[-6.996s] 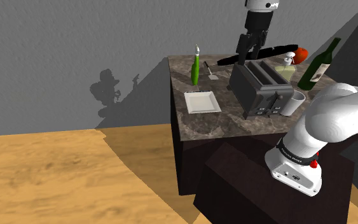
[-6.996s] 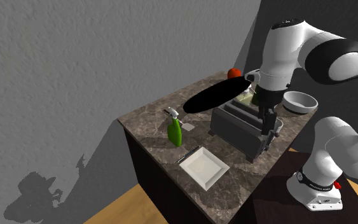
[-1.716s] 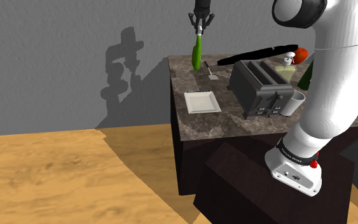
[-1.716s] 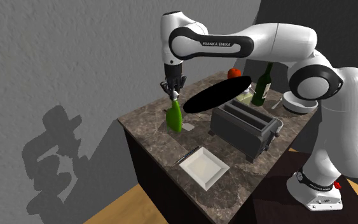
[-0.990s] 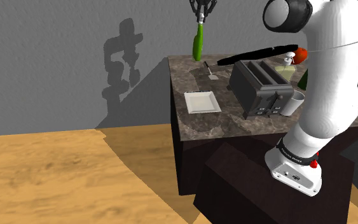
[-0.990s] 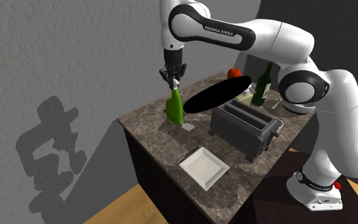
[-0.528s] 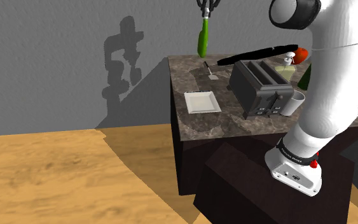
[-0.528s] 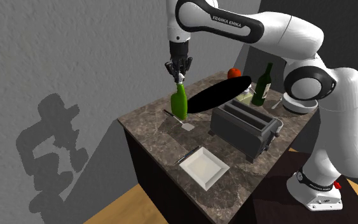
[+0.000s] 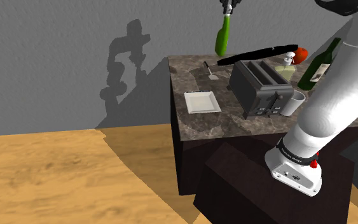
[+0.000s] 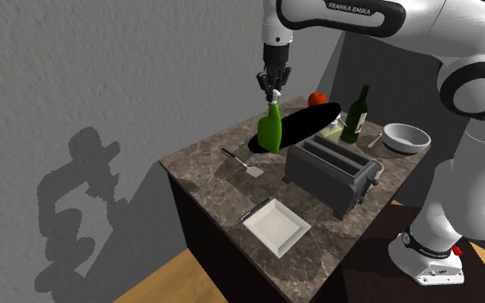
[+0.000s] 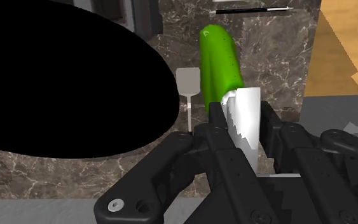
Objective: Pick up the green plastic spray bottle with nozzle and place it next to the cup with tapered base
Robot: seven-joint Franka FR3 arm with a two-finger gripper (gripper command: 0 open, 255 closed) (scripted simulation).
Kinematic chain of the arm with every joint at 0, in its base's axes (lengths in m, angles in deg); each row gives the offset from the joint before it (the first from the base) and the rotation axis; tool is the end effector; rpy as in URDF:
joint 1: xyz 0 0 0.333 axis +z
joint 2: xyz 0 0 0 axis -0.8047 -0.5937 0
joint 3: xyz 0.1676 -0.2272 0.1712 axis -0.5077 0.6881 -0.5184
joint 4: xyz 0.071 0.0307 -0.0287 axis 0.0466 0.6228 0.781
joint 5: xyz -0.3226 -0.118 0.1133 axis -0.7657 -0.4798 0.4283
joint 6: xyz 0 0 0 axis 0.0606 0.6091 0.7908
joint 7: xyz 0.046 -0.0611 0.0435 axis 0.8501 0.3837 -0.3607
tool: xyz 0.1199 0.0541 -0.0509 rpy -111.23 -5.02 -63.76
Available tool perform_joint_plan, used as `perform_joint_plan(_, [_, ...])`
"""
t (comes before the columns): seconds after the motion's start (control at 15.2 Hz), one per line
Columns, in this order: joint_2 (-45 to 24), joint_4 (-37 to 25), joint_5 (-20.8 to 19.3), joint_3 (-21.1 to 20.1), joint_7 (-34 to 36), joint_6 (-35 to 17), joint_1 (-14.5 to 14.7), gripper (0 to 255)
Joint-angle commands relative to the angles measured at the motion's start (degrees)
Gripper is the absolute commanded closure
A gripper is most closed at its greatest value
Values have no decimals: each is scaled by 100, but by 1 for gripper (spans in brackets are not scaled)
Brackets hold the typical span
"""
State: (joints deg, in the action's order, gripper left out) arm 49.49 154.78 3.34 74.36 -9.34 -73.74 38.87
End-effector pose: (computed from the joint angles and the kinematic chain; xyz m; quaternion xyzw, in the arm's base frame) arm 0.5195 -0.2071 0.6253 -0.9395 0.3424 0.0114 0.0068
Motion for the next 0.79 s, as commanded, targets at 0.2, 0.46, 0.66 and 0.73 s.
perform_joint_plan(0.2, [873, 914, -132, 176, -391, -44, -183, 255])
perform_joint_plan(0.46, [1432, 1389, -255, 349, -742, 32, -352, 255])
perform_joint_plan(0.66, [1797, 1650, -360, 496, -1023, 125, -482, 255])
perform_joint_plan(0.73, [1908, 1721, -397, 548, -1120, 162, -525, 255])
